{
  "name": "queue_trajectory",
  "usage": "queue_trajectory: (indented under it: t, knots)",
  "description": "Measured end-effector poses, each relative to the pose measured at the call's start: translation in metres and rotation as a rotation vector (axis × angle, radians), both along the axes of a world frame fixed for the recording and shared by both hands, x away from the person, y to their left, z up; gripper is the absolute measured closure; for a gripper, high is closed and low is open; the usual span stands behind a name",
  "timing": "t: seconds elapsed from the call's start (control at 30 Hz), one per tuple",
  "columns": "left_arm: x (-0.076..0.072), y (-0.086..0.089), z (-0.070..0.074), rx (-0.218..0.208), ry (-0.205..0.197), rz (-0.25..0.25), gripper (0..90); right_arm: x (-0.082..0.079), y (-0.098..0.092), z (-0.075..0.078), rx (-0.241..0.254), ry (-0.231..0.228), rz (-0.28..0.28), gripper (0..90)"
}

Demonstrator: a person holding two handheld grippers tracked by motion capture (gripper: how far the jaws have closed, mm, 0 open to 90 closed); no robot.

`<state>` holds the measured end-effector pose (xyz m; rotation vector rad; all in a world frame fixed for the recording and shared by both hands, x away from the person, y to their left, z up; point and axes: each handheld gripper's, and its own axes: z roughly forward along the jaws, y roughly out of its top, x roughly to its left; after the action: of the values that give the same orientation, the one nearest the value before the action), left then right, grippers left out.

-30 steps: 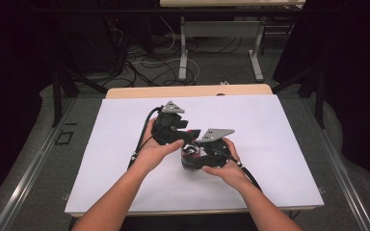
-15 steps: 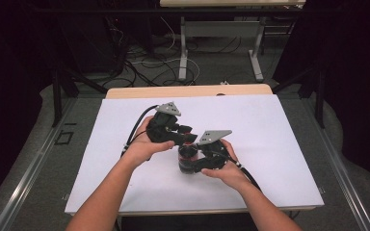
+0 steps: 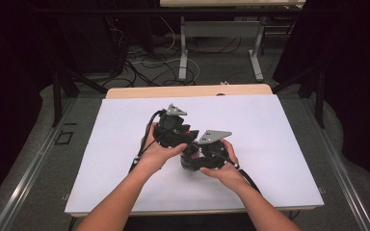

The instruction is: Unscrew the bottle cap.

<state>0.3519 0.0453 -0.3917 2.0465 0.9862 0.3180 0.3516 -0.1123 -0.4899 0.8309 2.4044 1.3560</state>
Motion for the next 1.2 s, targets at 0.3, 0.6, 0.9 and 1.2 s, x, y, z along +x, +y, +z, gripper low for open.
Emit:
queue_trajectory:
  t: [0.3,0.6,0.9,1.2]
  knots:
    - [0.006,0.002,0.0,-0.005,0.009,-0.026,52.4,0.003,-0.003,-0.002,0.006,0.014,0.005,29.6]
    - [0.015,0.022,0.011,-0.005,0.0,-0.232,44.2,0.002,-0.004,0.001,0.015,0.032,0.045,29.6]
    - [0.019,0.025,0.007,0.023,0.009,-0.297,47.6,0.0,-0.001,0.001,0.027,0.019,0.07,29.6]
    - [0.02,0.017,0.0,0.001,0.031,-0.289,59.4,-0.003,0.002,0.0,0.014,0.025,0.077,29.6]
